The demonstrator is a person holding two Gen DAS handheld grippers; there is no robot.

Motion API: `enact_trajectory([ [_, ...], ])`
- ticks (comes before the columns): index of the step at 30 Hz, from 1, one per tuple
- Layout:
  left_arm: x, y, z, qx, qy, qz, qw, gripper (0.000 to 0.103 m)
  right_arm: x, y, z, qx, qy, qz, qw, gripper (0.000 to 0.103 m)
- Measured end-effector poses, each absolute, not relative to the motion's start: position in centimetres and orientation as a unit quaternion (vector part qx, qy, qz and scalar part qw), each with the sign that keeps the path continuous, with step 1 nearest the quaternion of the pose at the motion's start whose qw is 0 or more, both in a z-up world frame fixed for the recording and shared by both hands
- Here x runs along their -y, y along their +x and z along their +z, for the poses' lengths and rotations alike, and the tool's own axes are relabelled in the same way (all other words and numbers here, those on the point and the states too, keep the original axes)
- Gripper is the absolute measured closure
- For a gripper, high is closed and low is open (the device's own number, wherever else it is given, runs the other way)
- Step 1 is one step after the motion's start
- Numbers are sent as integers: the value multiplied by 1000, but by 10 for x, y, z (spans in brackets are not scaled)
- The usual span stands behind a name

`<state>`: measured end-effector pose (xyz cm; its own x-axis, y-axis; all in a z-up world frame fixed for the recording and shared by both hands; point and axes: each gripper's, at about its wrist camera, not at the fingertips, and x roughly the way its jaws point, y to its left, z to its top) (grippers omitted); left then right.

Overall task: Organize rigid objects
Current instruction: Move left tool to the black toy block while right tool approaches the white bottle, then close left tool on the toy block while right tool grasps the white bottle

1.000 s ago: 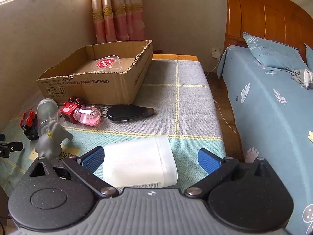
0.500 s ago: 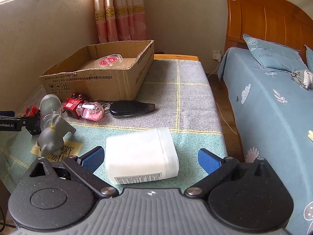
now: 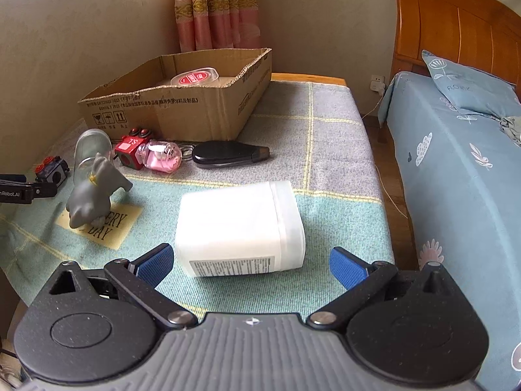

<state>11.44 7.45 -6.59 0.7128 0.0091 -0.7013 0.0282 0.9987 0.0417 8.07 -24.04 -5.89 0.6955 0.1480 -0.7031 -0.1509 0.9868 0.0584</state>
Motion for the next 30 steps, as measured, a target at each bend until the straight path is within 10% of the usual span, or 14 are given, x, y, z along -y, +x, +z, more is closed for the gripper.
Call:
enact_trajectory([
  [14, -75, 134, -75, -377, 14, -3, 926, 2, 226, 88, -79, -391, -43, 80, 916, 0],
  [30, -68, 143, -66, -377, 36, -9, 926, 51, 220, 103, -72, -391, -46, 88, 915, 0],
])
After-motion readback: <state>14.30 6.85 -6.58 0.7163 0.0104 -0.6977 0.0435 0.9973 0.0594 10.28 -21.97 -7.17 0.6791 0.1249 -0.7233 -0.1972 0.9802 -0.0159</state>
